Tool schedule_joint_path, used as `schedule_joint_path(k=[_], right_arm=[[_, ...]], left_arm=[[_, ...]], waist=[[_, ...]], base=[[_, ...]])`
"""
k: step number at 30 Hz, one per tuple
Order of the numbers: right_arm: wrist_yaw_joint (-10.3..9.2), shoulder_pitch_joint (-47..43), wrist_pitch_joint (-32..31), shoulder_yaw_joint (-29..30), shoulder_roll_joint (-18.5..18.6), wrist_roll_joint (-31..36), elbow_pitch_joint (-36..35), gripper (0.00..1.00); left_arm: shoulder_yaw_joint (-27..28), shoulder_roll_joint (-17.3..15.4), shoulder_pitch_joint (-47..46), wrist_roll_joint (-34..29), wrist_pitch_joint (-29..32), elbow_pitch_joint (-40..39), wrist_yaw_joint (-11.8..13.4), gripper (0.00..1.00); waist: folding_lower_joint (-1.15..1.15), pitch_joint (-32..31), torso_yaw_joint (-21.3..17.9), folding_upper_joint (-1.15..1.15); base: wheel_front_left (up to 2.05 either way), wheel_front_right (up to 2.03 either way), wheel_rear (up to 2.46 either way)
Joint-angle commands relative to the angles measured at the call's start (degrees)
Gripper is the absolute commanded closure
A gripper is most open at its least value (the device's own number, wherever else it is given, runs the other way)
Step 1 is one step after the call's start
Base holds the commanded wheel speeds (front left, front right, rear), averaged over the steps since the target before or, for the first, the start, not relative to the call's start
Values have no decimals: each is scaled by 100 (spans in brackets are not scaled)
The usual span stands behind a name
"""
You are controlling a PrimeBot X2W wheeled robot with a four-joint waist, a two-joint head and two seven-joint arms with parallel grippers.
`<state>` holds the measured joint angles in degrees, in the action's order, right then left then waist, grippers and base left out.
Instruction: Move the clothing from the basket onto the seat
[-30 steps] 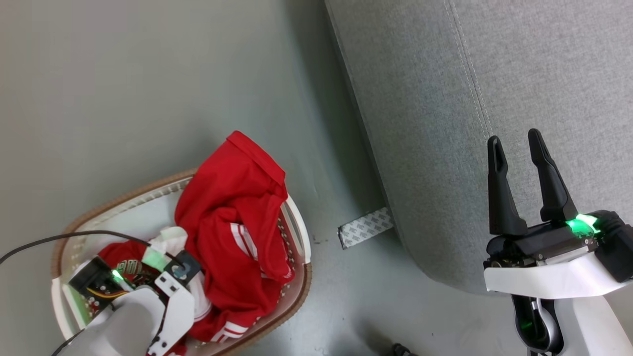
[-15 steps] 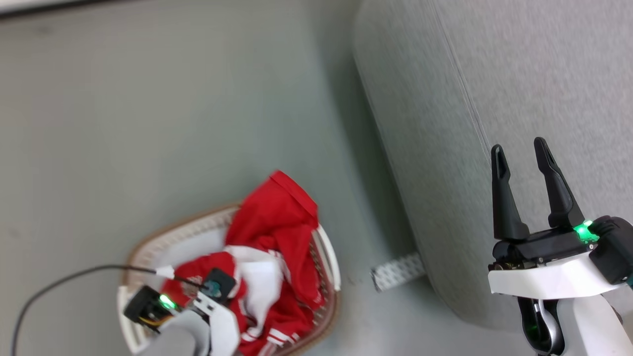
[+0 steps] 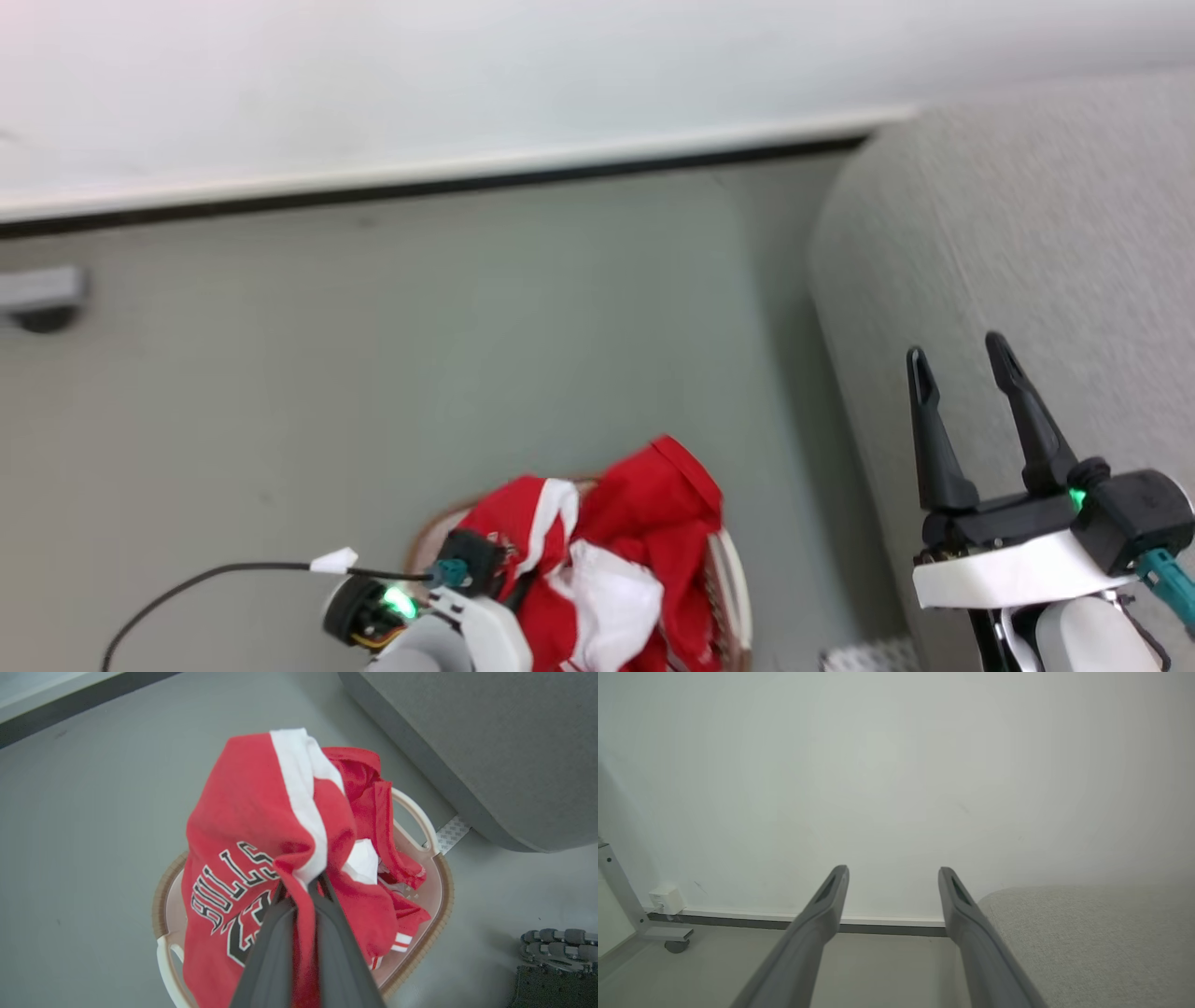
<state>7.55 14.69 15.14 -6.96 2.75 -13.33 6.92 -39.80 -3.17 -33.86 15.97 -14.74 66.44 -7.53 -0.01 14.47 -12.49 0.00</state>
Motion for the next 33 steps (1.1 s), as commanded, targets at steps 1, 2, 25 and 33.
schedule_joint_path(k=[1,2,25,33], right_arm=[[-12,-119,1,33,24,66,32,0],[-12,-153,1,36,25,89,56,0],[-12,-722,1,-363,24,3,284,0],[-12,-777,1,-599,24,88,297,0]], left_arm=[[-57,5,96,177,-46,-167,11,100],[-81,6,128,223,-41,-267,11,100],[541,-273,220,559,-43,-3329,153,100],[687,-449,278,655,99,-4266,350,100]], waist=[[1,-480,441,0],[1,-546,488,0],[1,-1434,981,0],[1,-1487,1023,0]], base=[[0,0,0],[0,0,0],[0,0,0],[0,0,0]])
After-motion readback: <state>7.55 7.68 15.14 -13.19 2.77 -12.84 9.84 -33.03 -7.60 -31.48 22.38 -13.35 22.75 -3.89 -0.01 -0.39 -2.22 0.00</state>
